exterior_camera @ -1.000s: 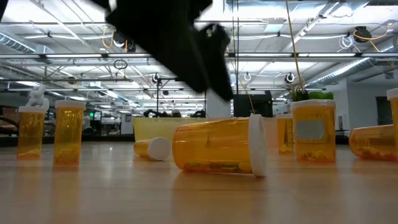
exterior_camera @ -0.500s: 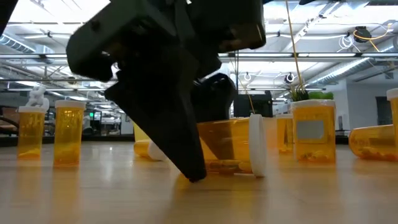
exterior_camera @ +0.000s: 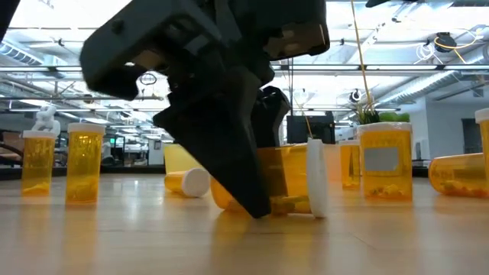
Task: Pick and place medicine bottles into bin by pill shape (circle, oval)
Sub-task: Put the large orange capsule bottle into the yellow bin
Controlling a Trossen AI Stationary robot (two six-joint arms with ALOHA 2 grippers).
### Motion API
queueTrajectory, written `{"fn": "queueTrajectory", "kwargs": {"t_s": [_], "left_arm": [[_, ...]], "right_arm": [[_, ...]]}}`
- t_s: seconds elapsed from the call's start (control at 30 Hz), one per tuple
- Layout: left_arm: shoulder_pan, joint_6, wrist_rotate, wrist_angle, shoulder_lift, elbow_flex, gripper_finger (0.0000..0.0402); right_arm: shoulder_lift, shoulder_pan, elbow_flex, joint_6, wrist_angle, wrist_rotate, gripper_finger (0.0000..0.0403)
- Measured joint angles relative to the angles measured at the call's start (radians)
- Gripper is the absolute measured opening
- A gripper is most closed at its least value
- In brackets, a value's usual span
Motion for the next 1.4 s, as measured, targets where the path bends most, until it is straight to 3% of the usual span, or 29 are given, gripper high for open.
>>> {"fn": "queueTrajectory", "kwargs": {"t_s": [0.13, 0.33, 0.8, 1.0, 1.13, 1.4], "left_arm": [[0.0, -0.073, -0.002, -0.01, -0.035, 0.0, 0.0175], [0.003, -0.183, -0.021, -0.065, -0.128, 0.0, 0.0201], [0.144, -0.453, -0.243, -0.098, -0.544, 0.0, 0.0206], [0.236, -0.494, -0.278, 0.034, -0.665, 0.001, 0.0207], [0.292, -0.493, -0.273, 0.207, -0.696, 0.002, 0.0207], [0.359, -0.482, -0.242, 0.531, -0.683, 0.001, 0.0207]], "right_arm": [[0.0, -0.001, 0.0, -0.007, 0.0, 0.016, 0.0376], [0.0, -0.009, 0.0, -0.016, 0.0, 0.02, 0.0376], [0.0, -0.009, 0.0, -0.234, 0.188, 0.021, 0.0376], [0.007, -0.021, 0.0, -0.357, 0.339, 0.044, 0.0376], [0.022, -0.035, 0.0, -0.451, 0.46, -0.012, 0.0376], [0.073, -0.102, 0.0, -0.422, 0.631, -0.11, 0.0376]]}}
